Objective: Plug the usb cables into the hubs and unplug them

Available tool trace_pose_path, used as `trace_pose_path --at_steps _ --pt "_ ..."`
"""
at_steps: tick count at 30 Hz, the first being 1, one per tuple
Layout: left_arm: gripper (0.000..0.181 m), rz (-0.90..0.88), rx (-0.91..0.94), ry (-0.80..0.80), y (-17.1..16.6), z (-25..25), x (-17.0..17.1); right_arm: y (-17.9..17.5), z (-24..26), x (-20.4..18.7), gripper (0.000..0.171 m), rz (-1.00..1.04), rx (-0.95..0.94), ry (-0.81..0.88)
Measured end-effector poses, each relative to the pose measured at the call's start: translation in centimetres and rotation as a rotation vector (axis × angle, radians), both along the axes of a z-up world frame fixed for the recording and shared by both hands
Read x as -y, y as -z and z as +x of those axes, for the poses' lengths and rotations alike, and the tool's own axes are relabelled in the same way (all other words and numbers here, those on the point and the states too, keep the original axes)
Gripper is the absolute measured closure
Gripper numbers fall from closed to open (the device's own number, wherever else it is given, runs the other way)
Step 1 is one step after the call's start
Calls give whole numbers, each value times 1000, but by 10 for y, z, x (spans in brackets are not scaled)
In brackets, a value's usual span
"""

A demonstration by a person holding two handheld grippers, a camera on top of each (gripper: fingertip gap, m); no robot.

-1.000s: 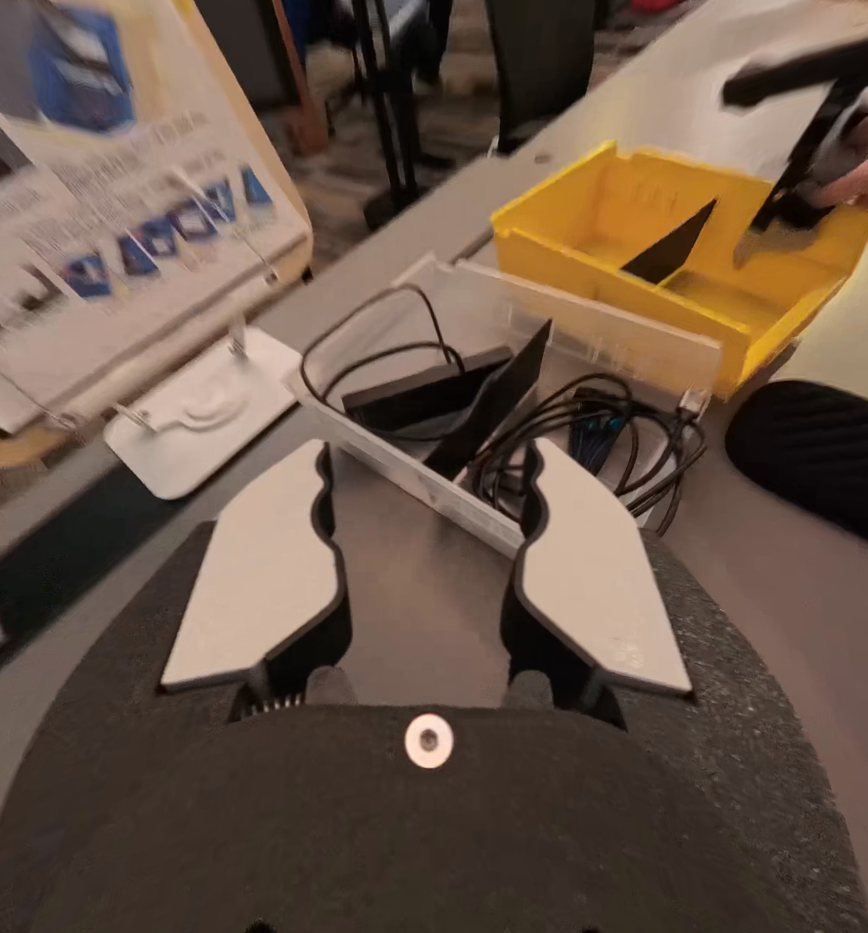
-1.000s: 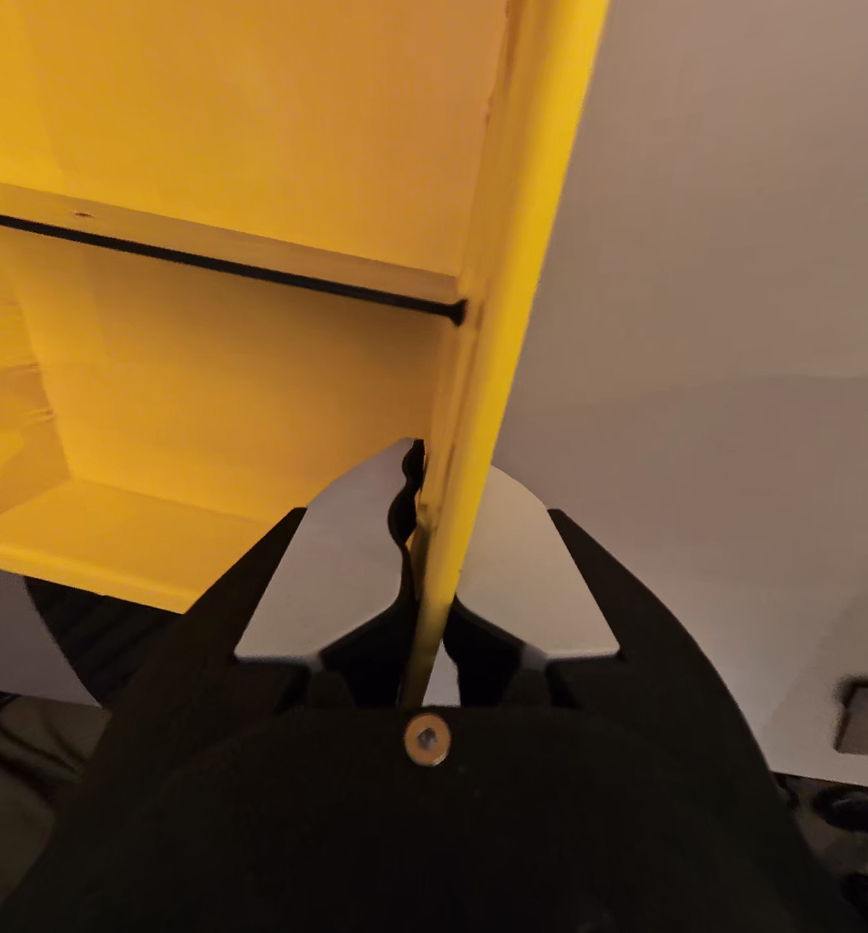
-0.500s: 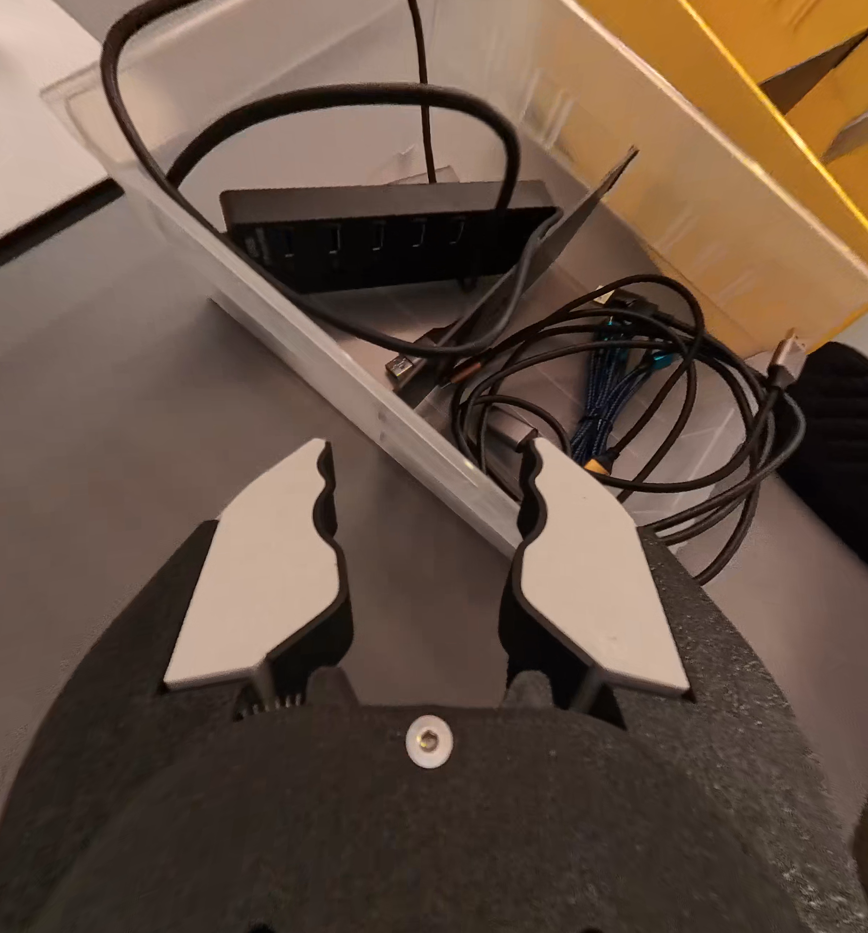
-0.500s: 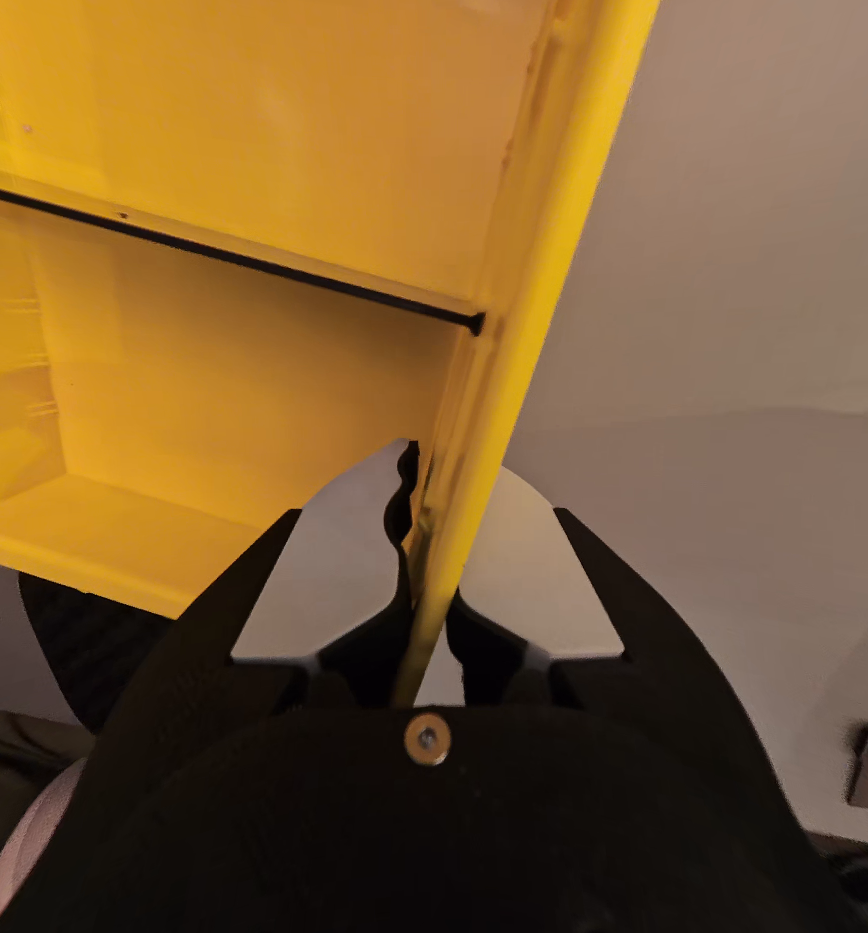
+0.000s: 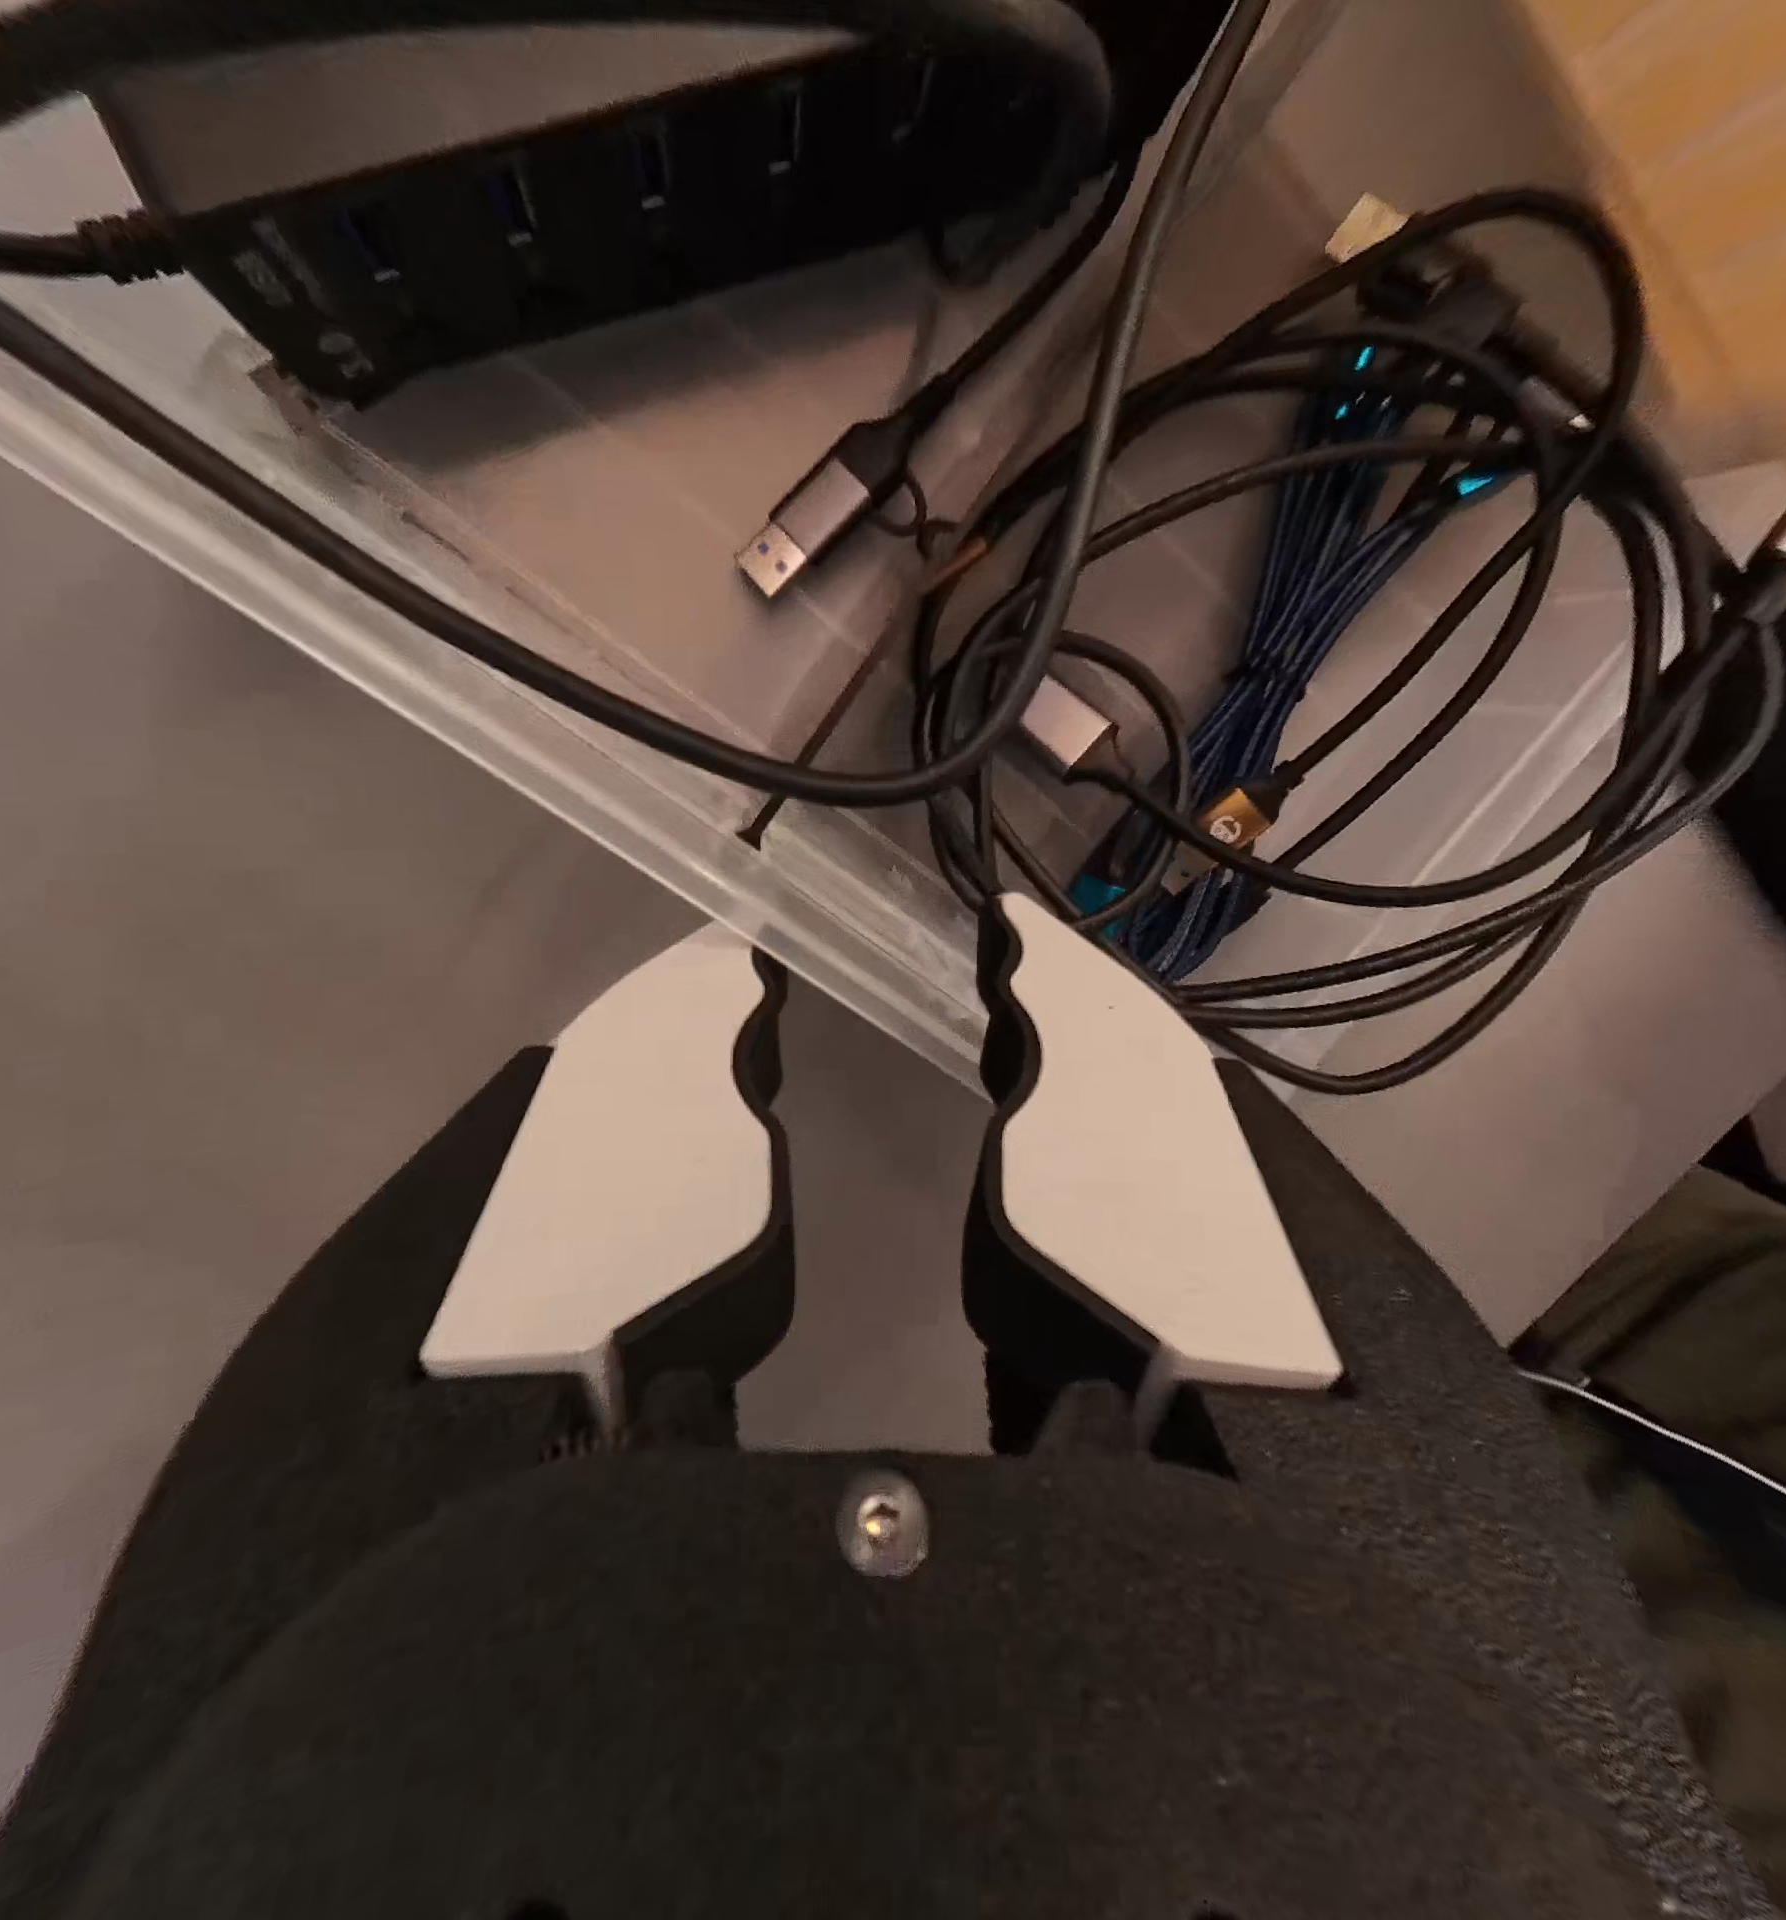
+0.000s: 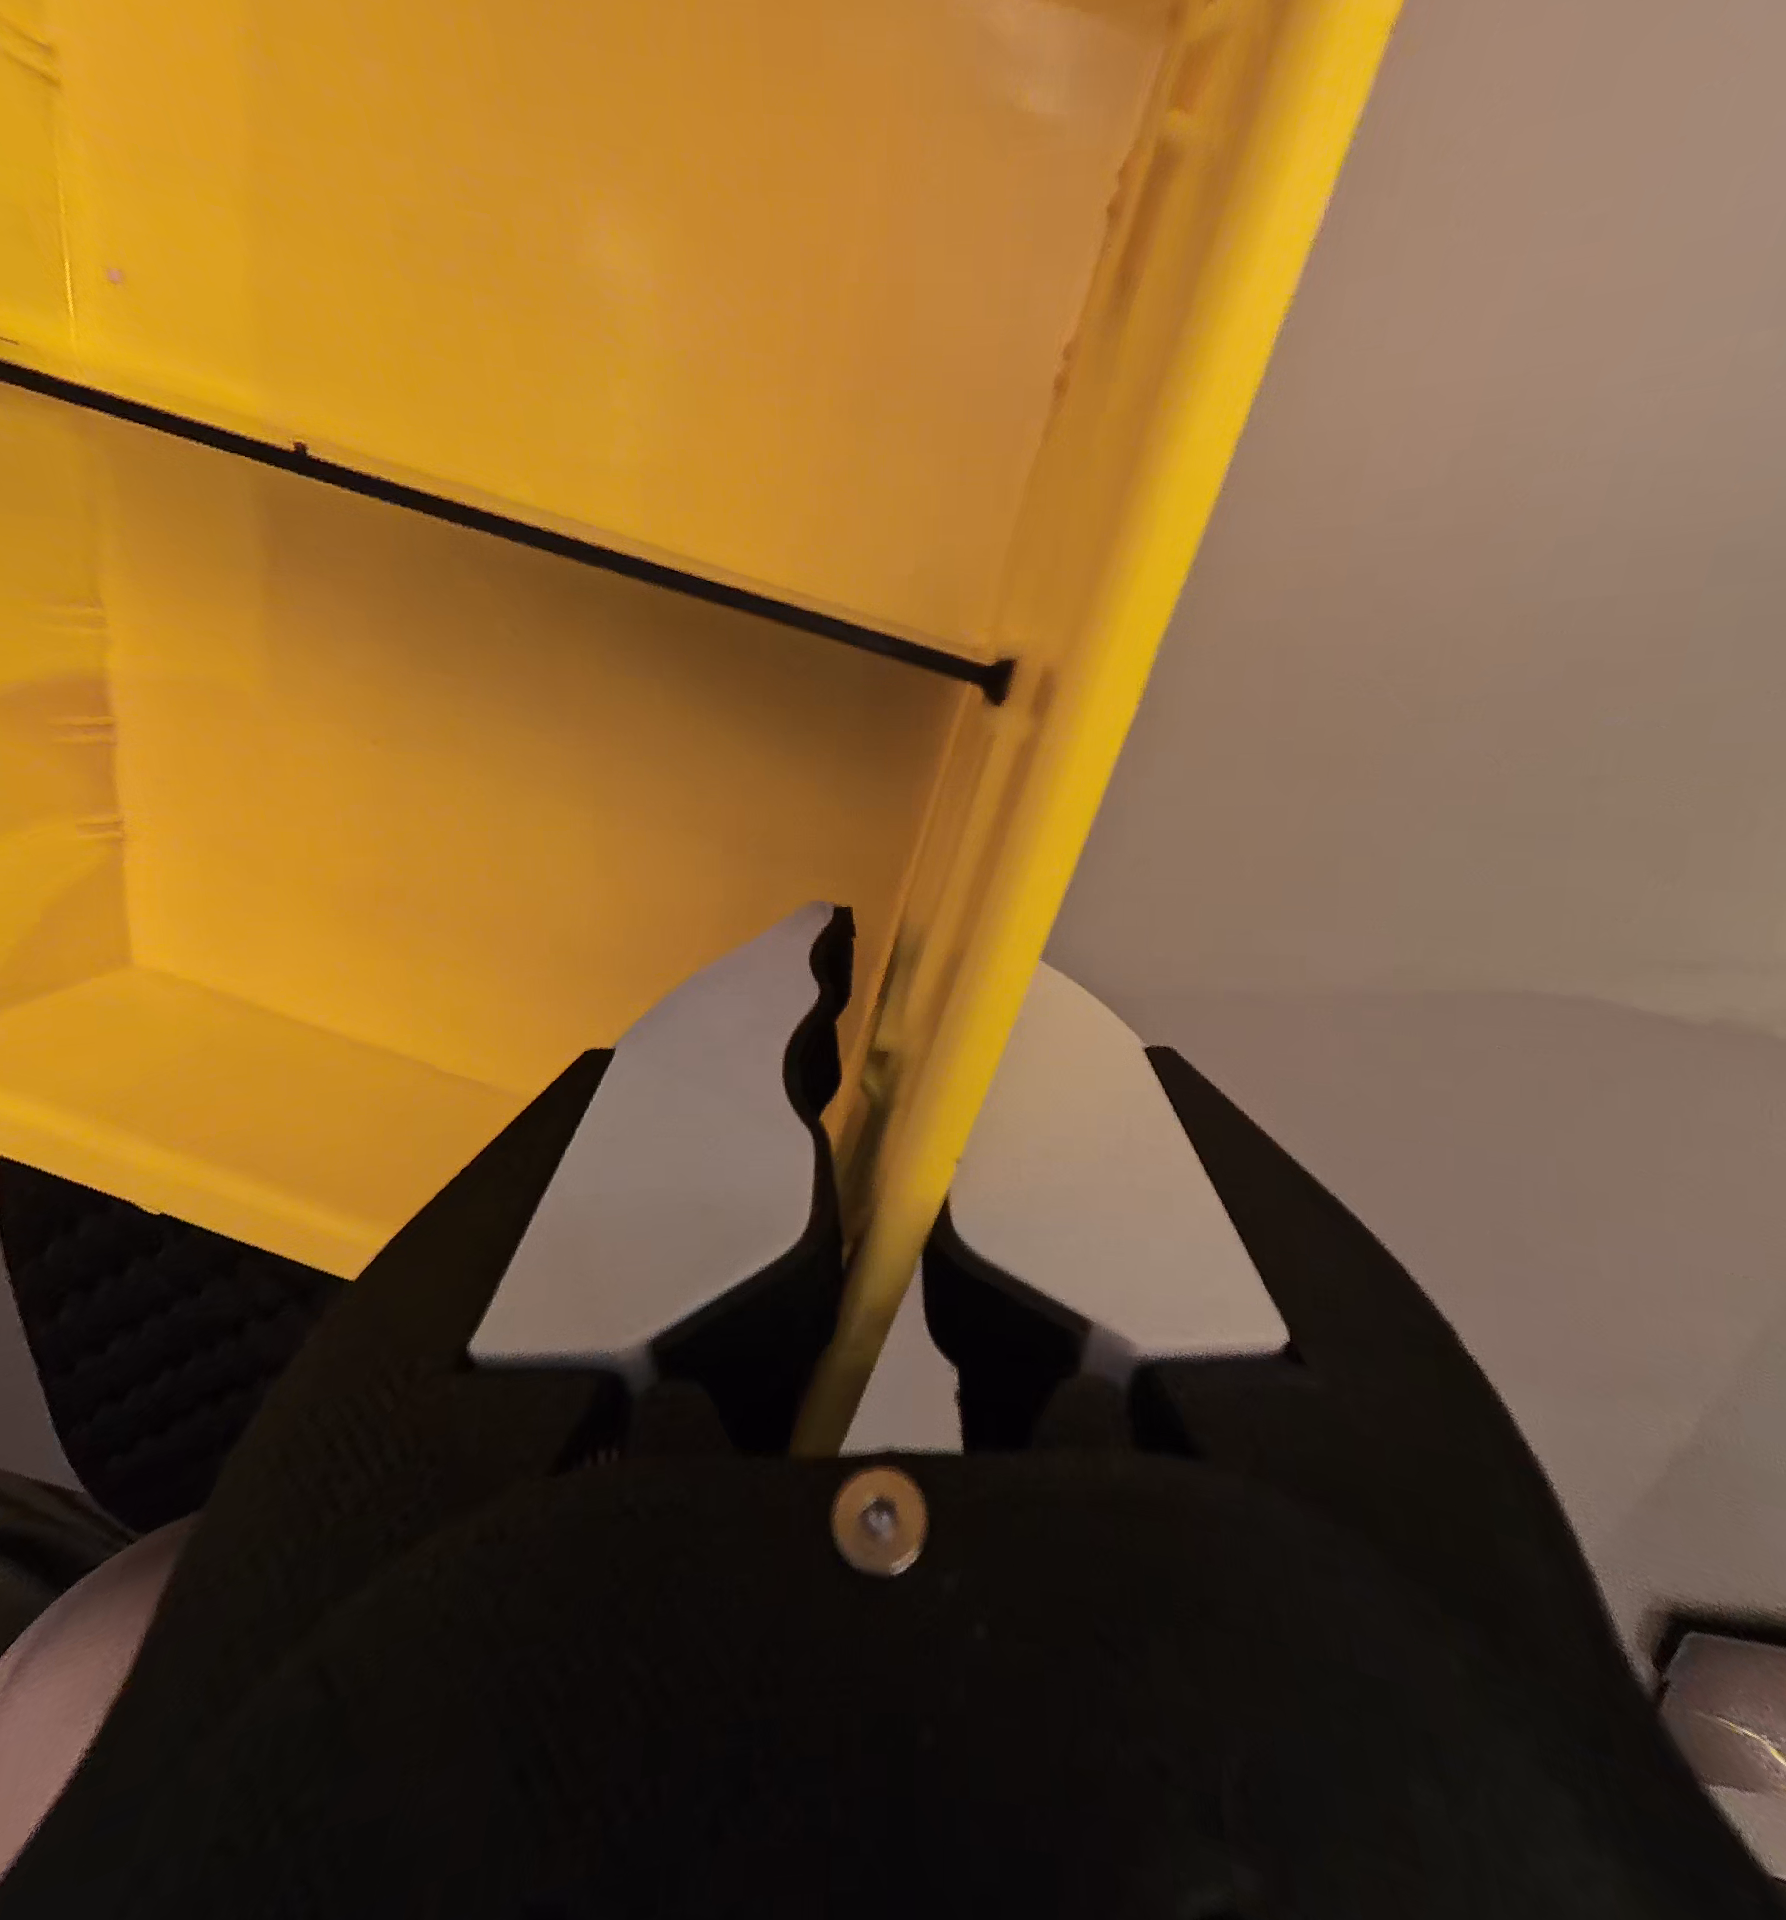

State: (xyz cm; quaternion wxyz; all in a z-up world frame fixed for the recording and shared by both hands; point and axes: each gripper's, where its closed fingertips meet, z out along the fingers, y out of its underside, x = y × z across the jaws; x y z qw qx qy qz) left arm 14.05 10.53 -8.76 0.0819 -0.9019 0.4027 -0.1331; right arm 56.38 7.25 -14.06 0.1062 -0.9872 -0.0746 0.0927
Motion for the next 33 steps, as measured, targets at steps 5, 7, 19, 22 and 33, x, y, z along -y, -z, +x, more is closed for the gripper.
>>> trace_pose_path --at_steps 5,7,19,22,33 --pt "162 -118 -74 -1 2 -6 2 0 -4 -2 160 0 0 -15" --pt "162 -141 -132 31 2 -8 3 0 -4 -2 160 1 -1 -15" --pt "176 -142 -155 -197 3 -76 -41 0 -28 -5 157 -7 -17 -118" --pt "178 -131 -102 -309 3 -103 -53 -1 -46 -6 152 -38 -64 -138" --pt "178 -96 -91 -587 1 -233 -39 0 -91 -8 155 -192 -60 -83"
